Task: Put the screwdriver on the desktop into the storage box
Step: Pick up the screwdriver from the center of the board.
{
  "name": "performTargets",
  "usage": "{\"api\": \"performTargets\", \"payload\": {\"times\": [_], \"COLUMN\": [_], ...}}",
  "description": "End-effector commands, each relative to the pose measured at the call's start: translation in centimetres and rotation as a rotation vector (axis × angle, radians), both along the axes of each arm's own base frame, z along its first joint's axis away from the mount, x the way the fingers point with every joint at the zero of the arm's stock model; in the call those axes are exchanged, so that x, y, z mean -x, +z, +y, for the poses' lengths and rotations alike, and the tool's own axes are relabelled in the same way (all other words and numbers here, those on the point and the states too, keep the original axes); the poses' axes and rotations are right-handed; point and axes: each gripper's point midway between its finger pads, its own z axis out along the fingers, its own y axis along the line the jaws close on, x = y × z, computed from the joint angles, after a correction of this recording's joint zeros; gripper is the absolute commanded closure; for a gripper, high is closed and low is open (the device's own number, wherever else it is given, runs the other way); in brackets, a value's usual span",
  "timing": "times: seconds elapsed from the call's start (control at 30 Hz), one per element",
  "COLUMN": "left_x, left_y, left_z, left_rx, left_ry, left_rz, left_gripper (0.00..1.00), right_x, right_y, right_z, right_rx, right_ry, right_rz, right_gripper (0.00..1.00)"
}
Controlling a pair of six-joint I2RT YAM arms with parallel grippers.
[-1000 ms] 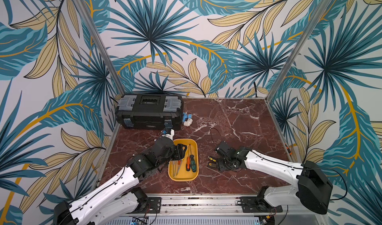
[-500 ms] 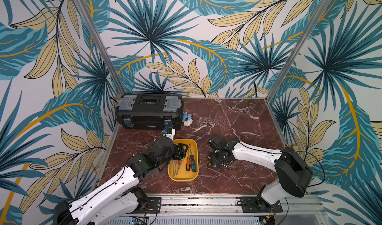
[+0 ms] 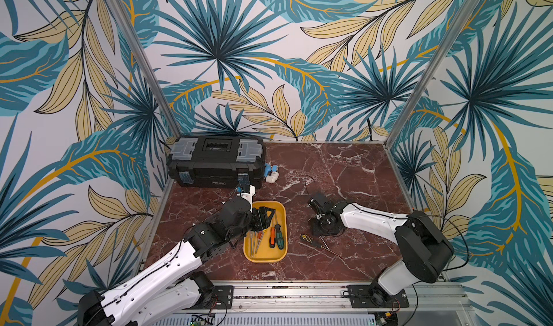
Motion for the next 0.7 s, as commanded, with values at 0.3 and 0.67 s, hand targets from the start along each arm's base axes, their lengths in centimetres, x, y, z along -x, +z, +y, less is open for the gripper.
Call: {"api": "performTargets", "payload": {"times": [0.3,0.67], "left_x": [0.1,0.0], "left_y": [0.2,0.3], "left_z": [-0.6,-0.7], "left_rx": [0.041,0.065], "left_ry": [-0.020,-0.012], "left_rz": [-0.009,-0.017], "left_gripper": [0.38,0.38], "right_x": [-1.0,-6.1], "right_y": [0.0,2.2], "right_z": [-0.9,-1.1], "right_rx": [0.045,0.128], "right_ry": [-0.006,-0.009], "right_rz": [-0.049,-0.266], "right_gripper": [0.70,0.88]}}
